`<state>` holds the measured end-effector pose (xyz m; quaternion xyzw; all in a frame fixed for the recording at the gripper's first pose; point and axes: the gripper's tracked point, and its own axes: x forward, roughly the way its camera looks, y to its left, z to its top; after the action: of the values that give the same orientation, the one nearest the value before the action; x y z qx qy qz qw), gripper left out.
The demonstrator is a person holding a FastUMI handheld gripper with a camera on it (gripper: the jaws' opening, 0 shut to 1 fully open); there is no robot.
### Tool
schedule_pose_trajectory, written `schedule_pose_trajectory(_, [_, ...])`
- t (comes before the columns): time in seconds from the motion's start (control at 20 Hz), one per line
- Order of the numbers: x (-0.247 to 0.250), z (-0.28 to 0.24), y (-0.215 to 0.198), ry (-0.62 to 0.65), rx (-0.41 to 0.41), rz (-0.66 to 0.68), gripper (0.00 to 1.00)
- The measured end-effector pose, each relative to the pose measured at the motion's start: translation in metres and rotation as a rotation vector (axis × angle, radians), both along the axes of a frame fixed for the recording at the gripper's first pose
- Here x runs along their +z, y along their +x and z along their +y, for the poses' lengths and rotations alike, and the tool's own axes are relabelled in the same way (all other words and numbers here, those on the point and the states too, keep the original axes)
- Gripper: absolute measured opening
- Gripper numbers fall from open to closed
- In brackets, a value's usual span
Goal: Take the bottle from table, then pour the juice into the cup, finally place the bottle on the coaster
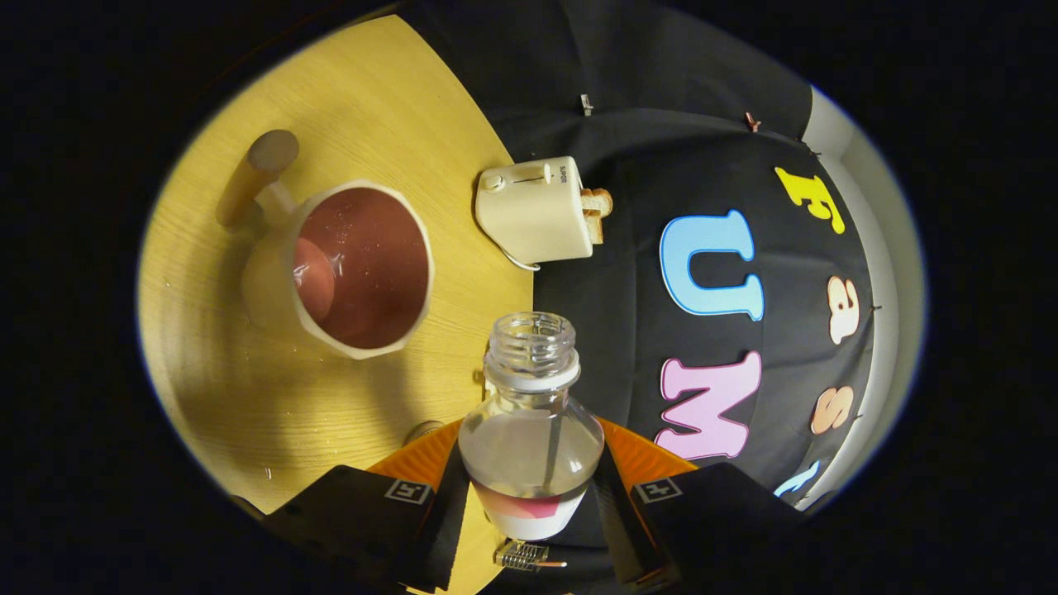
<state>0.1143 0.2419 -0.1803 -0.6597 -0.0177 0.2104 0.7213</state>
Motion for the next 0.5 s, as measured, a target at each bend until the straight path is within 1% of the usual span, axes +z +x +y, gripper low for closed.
schedule_pose_trajectory(0.1, [-0.0015, 0.0028, 0.0001, -0.035, 0.026, -0.013, 0.74])
schedule_pose_trajectory(0.25, [-0.0007, 0.0051, 0.0006, -0.098, 0.086, -0.048, 0.73])
schedule_pose_trajectory(0.5, [-0.0022, 0.0012, 0.0065, -0.139, 0.088, -0.07, 0.74])
